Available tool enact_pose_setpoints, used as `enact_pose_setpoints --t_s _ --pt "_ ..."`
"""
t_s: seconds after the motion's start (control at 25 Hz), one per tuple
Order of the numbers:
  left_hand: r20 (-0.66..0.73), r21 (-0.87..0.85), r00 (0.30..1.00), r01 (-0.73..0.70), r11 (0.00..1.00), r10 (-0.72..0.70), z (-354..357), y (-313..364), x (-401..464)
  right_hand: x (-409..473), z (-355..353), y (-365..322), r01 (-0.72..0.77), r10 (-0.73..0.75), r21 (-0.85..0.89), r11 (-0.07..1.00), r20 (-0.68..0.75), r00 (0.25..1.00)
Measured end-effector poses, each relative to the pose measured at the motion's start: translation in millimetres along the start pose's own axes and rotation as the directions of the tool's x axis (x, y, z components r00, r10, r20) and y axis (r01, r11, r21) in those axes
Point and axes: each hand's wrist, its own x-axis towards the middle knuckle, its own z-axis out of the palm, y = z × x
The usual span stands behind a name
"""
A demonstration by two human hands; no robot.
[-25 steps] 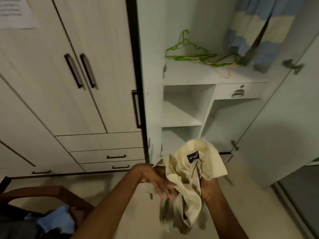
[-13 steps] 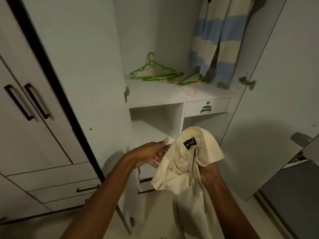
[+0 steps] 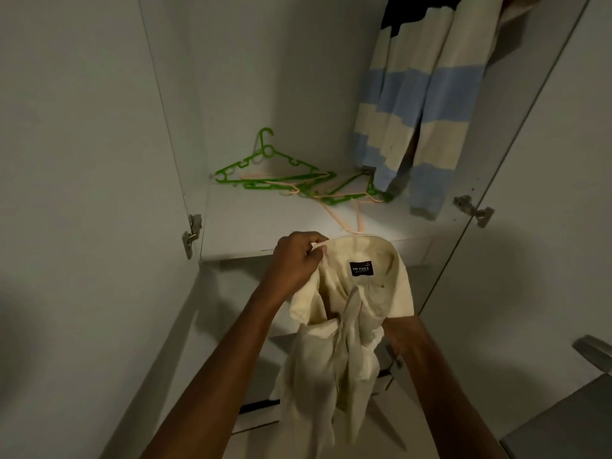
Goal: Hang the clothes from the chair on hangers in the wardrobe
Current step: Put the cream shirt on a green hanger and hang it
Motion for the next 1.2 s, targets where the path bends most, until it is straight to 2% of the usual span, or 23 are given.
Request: enact_pose_setpoints --t_s 0.08,0.16,0.28,0.44,0.52,0.6,0.64,0.68,0.72,0.8,0.84,0.88,0.96,1.04,1.12,1.2 --pt "-0.102 -0.016 0.994 -0.038 0.999 0.036 -6 5 29 13 0 -20 0.184 -0.188 0.045 0.982 0.111 0.976" --pt "-0.167 0.018 0.983 -0.072 0.997 0.074 -12 9 53 35 -3 -38 0.349 -0.345 -0.002 0.937 0.138 0.928" --pt "-0.224 0.077 0.971 -0.073 0.994 0.089 -13 11 86 69 -2 -56 0.325 -0.325 -0.023 0.945 0.024 0.945" --pt "-0.259 0.086 0.960 -0.086 0.993 0.106 -7 13 116 104 8 -90 0.145 -0.159 -0.243 0.959 -0.038 0.987" --pt "-0.252 0.088 0.960 -0.100 0.991 0.119 -1 17 126 113 17 -106 0.195 -0.172 -0.267 0.944 0.107 0.979" --pt "-0.260 0.105 0.954 -0.128 0.986 0.151 7 17 136 122 33 -115 0.320 -0.203 -0.319 0.892 0.351 0.914" --pt "-0.279 0.118 0.946 -0.139 0.983 0.167 11 17 143 135 37 -114 0.386 -0.220 -0.394 0.834 0.404 0.888" --pt "-0.289 0.144 0.940 -0.145 0.979 0.181 10 14 146 146 41 -113 0.414 -0.248 -0.465 0.783 0.377 0.893" --pt "-0.299 0.200 0.934 -0.138 0.970 0.195 9 12 150 160 43 -113 0.405 -0.270 -0.478 0.779 0.327 0.906" --pt "-0.318 0.350 0.931 -0.062 0.935 0.181 8 8 163 188 35 -120 0.360 -0.280 -0.346 0.866 0.261 0.924" --pt "-0.324 0.403 0.932 -0.019 0.915 0.162 8 8 166 197 31 -126 0.395 -0.324 -0.297 0.869 0.262 0.909" --pt "-0.335 0.447 0.931 0.020 0.894 0.146 9 8 168 210 27 -131 0.486 -0.417 -0.325 0.811 0.261 0.871" --pt "-0.371 0.477 0.923 0.096 0.874 0.101 17 0 175 231 23 -142 0.631 -0.615 -0.526 0.569 0.237 0.752" --pt "-0.385 0.397 0.919 0.082 0.914 0.084 23 -13 181 248 28 -154 0.569 -0.715 -0.722 0.394 0.149 0.683" --pt "-0.358 0.127 0.934 0.050 0.991 -0.002 32 -18 182 256 41 -164 0.426 -0.709 -0.866 0.260 0.128 0.694" --pt "-0.322 -0.231 0.931 0.098 0.968 -0.171 46 -13 176 259 50 -167 0.415 -0.699 -0.885 0.212 0.160 0.697"
